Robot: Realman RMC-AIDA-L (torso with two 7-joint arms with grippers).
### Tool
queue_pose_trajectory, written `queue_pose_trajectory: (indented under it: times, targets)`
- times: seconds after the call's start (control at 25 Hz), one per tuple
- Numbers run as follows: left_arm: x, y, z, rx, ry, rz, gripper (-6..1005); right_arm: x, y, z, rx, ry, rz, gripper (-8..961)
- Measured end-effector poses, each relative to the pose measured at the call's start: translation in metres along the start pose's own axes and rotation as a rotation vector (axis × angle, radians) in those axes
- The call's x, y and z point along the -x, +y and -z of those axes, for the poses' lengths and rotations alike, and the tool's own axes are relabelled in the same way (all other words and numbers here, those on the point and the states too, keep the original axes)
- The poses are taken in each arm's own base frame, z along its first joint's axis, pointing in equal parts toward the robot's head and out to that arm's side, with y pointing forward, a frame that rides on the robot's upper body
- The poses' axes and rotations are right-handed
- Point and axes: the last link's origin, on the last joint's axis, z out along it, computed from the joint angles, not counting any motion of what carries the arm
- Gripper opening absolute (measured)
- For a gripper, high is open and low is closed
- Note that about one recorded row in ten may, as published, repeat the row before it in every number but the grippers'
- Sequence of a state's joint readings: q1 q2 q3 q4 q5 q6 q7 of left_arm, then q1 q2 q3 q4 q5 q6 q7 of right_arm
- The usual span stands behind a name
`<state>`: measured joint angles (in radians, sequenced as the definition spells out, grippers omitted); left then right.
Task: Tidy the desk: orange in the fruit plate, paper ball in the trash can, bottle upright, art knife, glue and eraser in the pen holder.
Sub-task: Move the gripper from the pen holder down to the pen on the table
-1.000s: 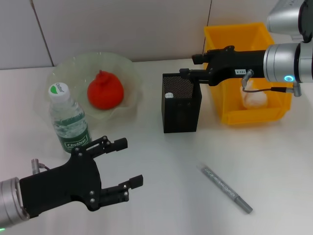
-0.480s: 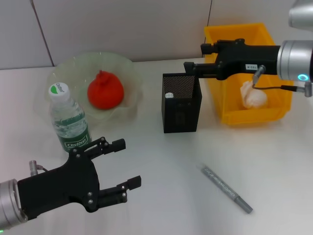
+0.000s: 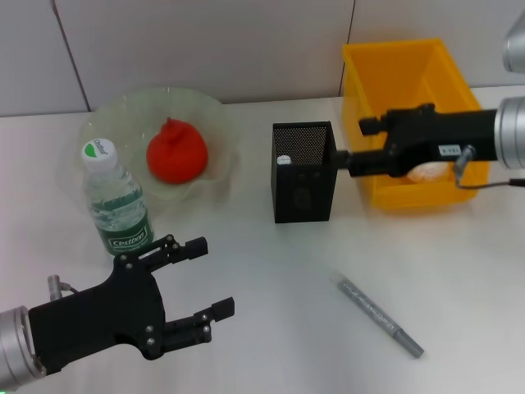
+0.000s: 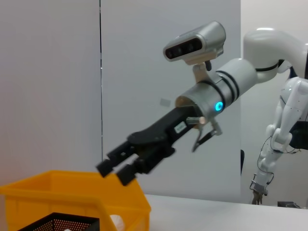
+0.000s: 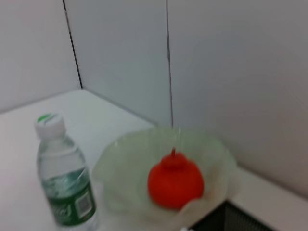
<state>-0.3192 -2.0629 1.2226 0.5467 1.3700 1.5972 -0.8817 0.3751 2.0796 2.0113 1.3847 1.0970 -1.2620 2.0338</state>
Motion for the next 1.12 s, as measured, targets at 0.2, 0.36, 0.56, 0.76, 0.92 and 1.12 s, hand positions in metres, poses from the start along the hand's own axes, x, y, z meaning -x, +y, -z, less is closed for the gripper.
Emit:
queue_pose_trajectory:
  times: [0.2,0.36,0.56,0.76,0.92,1.12]
  targets:
    - [0.0,0.0,-0.001,-0.001,0.003,0.002,803,-0.009,0.011,0.006,0.031,0.123,-0.066,762]
    - [0.001,0.001,-0.003,0.004,0.003,0.013,803,-0.015,0.02,0.011,0.073,0.213,-0.078,761]
    - [0.002,0.001,-0.003,0.003,0.003,0.016,803,-0.026,0.026,0.014,0.075,0.357,-0.045,761]
    - [0.003,0.002,-0.002,0.003,0.002,0.023,803,-0.032,0.03,0.015,-0.007,0.541,-0.003,761]
    - [0.003,0.002,-0.002,0.0,0.003,0.025,803,-0.035,0.035,0.016,-0.039,0.616,-0.001,761]
    - [0.005,0.003,-0.001,-0.005,0.004,0.032,804,-0.031,0.037,0.014,-0.021,0.639,-0.004,761]
